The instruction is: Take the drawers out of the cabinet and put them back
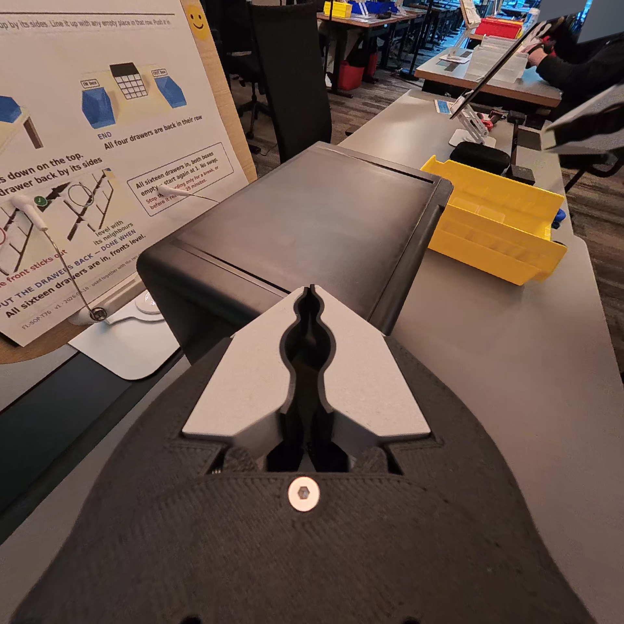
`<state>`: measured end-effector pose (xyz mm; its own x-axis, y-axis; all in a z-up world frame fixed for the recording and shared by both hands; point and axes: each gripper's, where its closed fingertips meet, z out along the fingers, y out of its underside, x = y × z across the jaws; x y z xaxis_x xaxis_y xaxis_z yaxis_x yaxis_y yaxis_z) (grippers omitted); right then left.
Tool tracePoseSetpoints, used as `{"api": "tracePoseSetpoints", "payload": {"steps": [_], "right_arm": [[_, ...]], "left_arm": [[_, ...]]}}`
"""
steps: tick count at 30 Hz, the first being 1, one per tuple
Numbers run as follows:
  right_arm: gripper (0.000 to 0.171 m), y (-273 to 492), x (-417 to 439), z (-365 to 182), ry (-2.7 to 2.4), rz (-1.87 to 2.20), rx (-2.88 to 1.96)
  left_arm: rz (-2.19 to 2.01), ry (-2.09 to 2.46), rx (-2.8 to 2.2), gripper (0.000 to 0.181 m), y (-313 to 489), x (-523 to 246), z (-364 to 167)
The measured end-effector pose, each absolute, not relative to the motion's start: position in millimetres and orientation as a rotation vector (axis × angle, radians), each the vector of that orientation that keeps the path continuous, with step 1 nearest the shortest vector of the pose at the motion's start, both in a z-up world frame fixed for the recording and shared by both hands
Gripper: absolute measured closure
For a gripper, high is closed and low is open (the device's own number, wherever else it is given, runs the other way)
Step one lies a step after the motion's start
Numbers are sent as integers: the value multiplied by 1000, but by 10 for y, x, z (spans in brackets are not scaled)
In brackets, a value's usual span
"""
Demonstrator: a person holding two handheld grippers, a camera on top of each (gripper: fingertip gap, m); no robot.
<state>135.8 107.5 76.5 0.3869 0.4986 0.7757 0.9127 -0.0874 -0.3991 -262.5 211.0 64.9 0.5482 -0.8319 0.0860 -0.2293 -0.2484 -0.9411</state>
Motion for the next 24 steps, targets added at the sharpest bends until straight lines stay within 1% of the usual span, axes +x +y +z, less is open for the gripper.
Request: {"api": "tracePoseSetpoints", "payload": {"steps": [2, 3, 5, 8, 10, 11, 15, 22, 24], "right_arm": [[146, 932, 626, 888, -1218, -449, -1565], [144, 880, 264, 839, -1229, -418, -1495], [142, 831, -445, 575, -1284, -401, -1371], [140, 873, -1451, -113, -1449, -388, -1255], [134, 1031, -1933, -376, -1467, -450, -1199], [135, 1111, -2128, -416, -1448, -471, -1161], [140, 1403, -2535, -386, -1376, -622, -979], [148, 1691, -2709, -552, -1402, -728, -954], [160, 1727, -2714, -523, -1391, -788, -905]], "left_arm": [[-748, 883, -1766, 181, 2110, -2624, 650], [-751, 882, -1766, 181, 2110, -2625, 650], [-753, 881, -1770, 181, 2110, -2624, 650], [-747, 887, -1771, 181, 2110, -2623, 649], [-745, 894, -1768, 181, 2109, -2620, 649], [-750, 895, -1766, 181, 2109, -2620, 648], [-795, 893, -1749, 181, 2106, -2619, 651], [-843, 896, -1739, 181, 2104, -2613, 653], [-838, 896, -1740, 181, 2106, -2614, 654]]}}
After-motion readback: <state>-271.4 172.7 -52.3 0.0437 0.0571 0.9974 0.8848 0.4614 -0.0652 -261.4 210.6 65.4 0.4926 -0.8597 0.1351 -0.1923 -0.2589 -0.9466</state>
